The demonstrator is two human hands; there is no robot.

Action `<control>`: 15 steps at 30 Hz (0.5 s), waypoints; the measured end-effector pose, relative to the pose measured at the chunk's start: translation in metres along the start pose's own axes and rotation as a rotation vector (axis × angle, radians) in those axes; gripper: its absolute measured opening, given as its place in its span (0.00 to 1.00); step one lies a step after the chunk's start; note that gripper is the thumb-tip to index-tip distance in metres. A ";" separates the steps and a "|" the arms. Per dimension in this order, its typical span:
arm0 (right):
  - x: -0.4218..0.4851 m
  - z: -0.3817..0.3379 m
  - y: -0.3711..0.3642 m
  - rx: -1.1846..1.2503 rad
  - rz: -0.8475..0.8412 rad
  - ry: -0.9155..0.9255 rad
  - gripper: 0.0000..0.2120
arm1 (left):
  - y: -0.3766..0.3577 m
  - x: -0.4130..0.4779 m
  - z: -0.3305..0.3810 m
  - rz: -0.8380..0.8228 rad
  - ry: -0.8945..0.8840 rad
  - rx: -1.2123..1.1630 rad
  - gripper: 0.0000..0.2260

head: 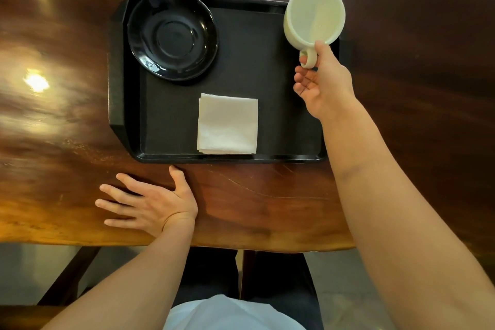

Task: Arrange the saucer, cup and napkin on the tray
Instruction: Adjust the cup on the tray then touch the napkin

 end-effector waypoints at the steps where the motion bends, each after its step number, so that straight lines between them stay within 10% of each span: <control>1: 0.000 -0.002 0.002 -0.007 0.000 0.007 0.17 | 0.000 0.000 0.000 0.001 0.000 -0.001 0.43; 15: -0.002 0.005 0.005 -0.130 -0.085 0.031 0.19 | 0.000 0.000 0.001 -0.002 -0.007 -0.009 0.43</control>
Point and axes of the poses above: each hand's wrist, its own x-axis towards the middle knuckle, its own y-axis out of the back of the hand, z = x × y, the point moved 8 cm from there along x, towards the middle knuckle, and after that the axes turned 7 degrees about x, right-handed, at the moved point
